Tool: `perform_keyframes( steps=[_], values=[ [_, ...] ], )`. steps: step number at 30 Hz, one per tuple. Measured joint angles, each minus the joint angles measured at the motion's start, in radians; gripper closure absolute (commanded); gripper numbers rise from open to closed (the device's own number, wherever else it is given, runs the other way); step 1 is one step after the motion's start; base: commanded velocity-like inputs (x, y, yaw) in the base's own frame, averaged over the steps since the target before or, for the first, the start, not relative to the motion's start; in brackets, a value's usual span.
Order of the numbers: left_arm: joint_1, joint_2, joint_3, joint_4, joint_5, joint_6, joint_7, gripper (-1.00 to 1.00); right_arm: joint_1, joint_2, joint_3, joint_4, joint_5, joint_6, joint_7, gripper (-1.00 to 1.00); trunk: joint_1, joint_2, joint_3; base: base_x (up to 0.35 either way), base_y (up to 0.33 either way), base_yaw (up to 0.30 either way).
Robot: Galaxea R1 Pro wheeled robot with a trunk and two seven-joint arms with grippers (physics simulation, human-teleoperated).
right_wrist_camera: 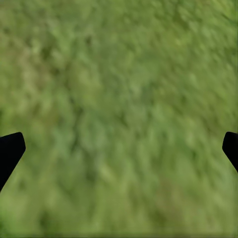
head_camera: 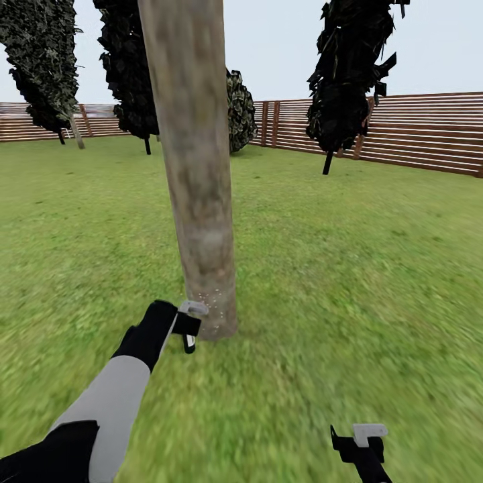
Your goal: In the garden, pick up the pesticide atomizer on the floor and spray pesticide onto both trees until each tree trunk is fully covered.
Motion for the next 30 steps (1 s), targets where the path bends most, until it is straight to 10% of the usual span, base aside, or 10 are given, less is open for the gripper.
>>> perform_keyframes(
  steps=[6,7,8,13,19,30],
  values=[
    [-0.022,0.094,0.008,-0.003,-0.016,0.0,-0.012,1.0,0.001,0.0,0.0,0.0,0.0,0.0,0.0,-1.0,0.0,0.0,0.002,0.0,0.0,-0.16],
    [-0.022,0.161,0.013,-0.003,0.022,0.01,-0.08,1.0,0.0,0.0,0.0,0.0,0.0,0.0,0.0,-1.0,0.0,0.0,0.003,0.0,0.0,-0.245],
    [-0.023,0.229,0.014,-0.003,-0.022,-0.002,-0.119,1.0,0.0,0.0,0.0,0.0,0.0,0.0,0.0,-1.0,0.0,0.0,0.004,0.0,0.0,-0.186],
    [-0.02,0.218,0.007,-0.006,-0.001,0.009,-0.17,1.0,0.001,0.0,0.001,0.0,0.0,0.0,0.0,-1.0,0.0,0.0,0.005,0.0,0.0,-0.046],
    [-0.072,0.128,0.0,-0.084,-0.011,0.131,-0.172,1.0,0.0,0.0,0.0,0.0,0.0,0.0,0.0,-1.0,0.0,0.0,0.005,0.0,0.0,-0.002],
    [-0.06,0.188,0.005,-0.1,-0.019,0.136,-0.171,1.0,0.0,-0.001,0.001,0.0,0.0,0.0,0.0,-1.0,0.0,0.0,0.005,0.038,-0.094,0.0]
  ],
)
